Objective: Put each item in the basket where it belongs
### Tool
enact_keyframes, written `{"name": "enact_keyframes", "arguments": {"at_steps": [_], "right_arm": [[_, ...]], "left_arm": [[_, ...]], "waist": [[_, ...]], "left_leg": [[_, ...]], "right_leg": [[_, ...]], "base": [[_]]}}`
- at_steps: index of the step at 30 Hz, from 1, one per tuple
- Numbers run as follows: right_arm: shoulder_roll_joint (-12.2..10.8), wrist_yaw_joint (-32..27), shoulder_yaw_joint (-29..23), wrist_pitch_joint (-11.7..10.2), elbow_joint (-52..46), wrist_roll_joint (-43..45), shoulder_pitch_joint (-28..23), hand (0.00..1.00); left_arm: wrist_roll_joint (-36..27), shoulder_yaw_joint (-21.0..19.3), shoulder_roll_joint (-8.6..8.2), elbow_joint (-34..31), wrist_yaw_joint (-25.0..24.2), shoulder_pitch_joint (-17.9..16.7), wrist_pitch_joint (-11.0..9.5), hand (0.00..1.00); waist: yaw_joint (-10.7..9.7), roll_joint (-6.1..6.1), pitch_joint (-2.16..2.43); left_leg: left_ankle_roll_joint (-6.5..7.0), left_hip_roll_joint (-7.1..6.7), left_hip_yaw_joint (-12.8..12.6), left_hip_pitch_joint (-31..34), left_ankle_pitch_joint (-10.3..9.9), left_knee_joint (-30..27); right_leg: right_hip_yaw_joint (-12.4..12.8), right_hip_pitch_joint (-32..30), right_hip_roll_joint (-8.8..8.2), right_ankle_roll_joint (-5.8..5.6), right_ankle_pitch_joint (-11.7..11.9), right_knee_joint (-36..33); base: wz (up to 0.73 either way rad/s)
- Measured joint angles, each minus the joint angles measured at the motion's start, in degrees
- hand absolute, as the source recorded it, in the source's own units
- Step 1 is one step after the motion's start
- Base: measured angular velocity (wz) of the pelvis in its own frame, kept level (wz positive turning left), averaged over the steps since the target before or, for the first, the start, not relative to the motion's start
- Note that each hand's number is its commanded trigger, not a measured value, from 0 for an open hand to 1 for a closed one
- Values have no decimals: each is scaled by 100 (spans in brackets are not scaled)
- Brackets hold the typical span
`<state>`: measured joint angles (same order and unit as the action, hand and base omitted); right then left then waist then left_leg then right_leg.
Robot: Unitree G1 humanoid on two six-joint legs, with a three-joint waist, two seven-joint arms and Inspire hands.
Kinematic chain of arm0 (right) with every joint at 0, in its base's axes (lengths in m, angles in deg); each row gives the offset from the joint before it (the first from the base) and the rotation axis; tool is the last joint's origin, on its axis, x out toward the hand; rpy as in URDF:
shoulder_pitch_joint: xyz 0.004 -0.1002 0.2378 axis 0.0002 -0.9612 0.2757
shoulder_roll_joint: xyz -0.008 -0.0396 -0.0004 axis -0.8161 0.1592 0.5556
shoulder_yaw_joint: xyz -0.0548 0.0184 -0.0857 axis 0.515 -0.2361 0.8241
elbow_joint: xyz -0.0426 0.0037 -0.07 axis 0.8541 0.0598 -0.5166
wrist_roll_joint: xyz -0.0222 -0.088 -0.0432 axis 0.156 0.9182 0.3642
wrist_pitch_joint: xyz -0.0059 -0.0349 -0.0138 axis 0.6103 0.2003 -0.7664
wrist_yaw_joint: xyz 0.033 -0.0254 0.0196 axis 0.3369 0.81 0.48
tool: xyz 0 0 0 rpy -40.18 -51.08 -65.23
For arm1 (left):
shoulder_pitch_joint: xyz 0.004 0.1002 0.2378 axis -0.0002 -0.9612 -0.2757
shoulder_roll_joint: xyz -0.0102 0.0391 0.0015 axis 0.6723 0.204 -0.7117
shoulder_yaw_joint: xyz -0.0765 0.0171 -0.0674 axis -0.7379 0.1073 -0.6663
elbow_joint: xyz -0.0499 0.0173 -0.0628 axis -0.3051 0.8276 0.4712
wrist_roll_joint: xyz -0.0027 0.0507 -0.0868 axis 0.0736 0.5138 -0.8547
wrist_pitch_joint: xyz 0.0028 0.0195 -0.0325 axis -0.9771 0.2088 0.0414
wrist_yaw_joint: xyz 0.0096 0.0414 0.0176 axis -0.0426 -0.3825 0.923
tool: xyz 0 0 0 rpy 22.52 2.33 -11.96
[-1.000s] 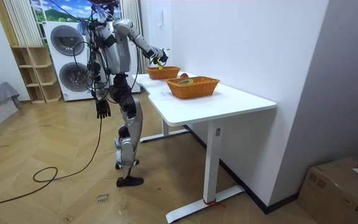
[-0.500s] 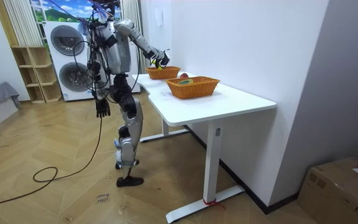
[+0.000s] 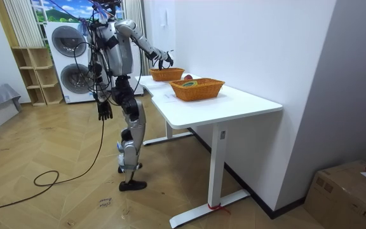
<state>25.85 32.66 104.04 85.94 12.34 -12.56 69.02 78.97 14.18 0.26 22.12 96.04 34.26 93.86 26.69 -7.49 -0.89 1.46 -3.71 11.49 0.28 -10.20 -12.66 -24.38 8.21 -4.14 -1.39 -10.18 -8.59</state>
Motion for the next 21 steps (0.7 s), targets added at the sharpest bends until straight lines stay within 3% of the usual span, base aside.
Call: {"name": "enact_keyframes", "arguments": {"at_steps": [21], "right_arm": [[0,-9,0,-1,1,-11,0,0]], "left_arm": [[1,2,0,52,-9,14,-7,0]], "waist": [[9,-17,3]], "left_leg": [[0,1,0,-3,0,1]], "right_leg": [[47,0,1,0,0,-2]], "base": [[0]]}}
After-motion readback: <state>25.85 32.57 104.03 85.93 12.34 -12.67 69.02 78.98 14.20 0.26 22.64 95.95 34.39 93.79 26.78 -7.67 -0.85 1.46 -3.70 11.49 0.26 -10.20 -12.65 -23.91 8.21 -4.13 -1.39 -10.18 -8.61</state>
